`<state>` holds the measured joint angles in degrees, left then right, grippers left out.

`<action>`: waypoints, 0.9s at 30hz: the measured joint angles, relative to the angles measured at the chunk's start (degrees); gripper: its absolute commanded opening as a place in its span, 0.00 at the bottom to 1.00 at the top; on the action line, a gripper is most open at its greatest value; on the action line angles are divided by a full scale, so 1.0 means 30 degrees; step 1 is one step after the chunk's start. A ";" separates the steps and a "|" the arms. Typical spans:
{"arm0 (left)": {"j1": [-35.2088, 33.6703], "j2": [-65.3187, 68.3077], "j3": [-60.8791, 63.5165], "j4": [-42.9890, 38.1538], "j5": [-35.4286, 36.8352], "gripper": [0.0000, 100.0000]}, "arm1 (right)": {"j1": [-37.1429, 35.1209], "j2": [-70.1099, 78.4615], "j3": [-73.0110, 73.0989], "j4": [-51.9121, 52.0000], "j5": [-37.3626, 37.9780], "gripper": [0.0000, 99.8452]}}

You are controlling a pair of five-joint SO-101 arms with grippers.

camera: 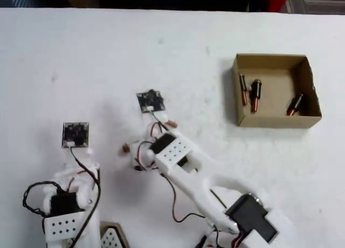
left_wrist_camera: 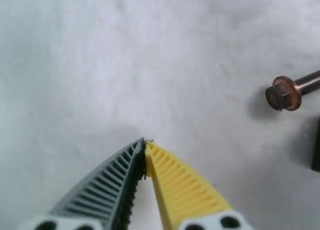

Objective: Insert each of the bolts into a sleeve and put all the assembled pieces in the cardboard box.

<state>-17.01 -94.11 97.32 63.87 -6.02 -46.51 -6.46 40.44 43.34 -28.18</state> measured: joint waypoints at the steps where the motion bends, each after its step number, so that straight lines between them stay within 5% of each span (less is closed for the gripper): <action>1: 0.0000 0.0000 0.0000 0.0000 0.0000 0.02 | 0.0000 0.0088 -0.0117 0.0000 -0.0147 0.18; 17: 0.0000 0.0000 0.0000 0.0000 0.0000 0.02 | -0.1905 0.1700 -0.0469 -0.0059 -0.1495 0.18; 23: 0.0000 0.0000 0.0000 0.0000 0.0000 0.02 | -0.1524 0.2784 -0.1289 -0.0029 -0.1377 0.03; 27: 0.0000 0.0000 0.0000 0.0000 0.0000 0.02 | -0.0703 0.2842 -0.1289 -0.0029 -0.0147 0.02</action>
<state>-17.01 -94.11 97.32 63.87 -6.02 -48.62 2.07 36.57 43.25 -28.62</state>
